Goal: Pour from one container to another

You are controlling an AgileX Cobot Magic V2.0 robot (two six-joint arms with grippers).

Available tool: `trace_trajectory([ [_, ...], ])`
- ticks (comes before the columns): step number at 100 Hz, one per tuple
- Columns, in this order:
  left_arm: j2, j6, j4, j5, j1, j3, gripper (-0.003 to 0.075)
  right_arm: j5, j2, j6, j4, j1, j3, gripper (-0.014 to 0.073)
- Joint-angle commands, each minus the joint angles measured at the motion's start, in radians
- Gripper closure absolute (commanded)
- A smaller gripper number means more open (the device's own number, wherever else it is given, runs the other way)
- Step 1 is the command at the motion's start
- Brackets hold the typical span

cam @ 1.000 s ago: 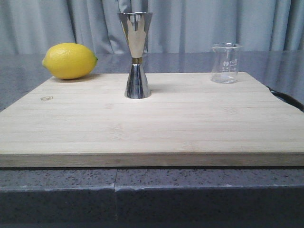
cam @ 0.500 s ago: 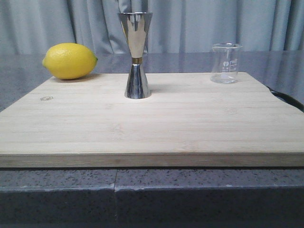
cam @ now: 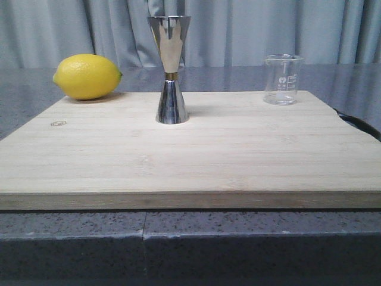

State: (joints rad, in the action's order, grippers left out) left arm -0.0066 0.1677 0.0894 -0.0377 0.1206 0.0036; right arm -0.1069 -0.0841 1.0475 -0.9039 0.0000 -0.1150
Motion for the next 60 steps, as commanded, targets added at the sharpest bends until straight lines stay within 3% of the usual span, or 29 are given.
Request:
trace_trajectory([
  [1,-0.024,-0.001,0.01,-0.079,-0.001,0.004,0.0739,-0.005,0.005,-0.452,0.43,-0.006,0.026,0.066],
  [10,-0.024,-0.001,0.01,-0.079,-0.001,0.004,0.0739,-0.03,0.062,-0.682,0.654,-0.006,0.084,0.066],
  [21,-0.024,-0.001,0.01,-0.079,-0.001,0.004,0.0739,-0.067,0.116,-0.852,0.843,-0.007,0.157,0.066],
  [26,-0.024,-0.001,0.01,-0.077,-0.001,0.004,0.0739,-0.002,0.116,-0.875,0.853,-0.009,0.158,0.066],
  [39,-0.024,-0.001,0.01,-0.068,-0.001,0.004,0.0739,0.009,0.116,-0.958,0.884,-0.009,0.159,0.066],
  [60,-0.024,-0.001,0.01,-0.064,-0.001,0.004,0.0739,0.0,0.116,-0.96,0.924,-0.009,0.159,0.066],
])
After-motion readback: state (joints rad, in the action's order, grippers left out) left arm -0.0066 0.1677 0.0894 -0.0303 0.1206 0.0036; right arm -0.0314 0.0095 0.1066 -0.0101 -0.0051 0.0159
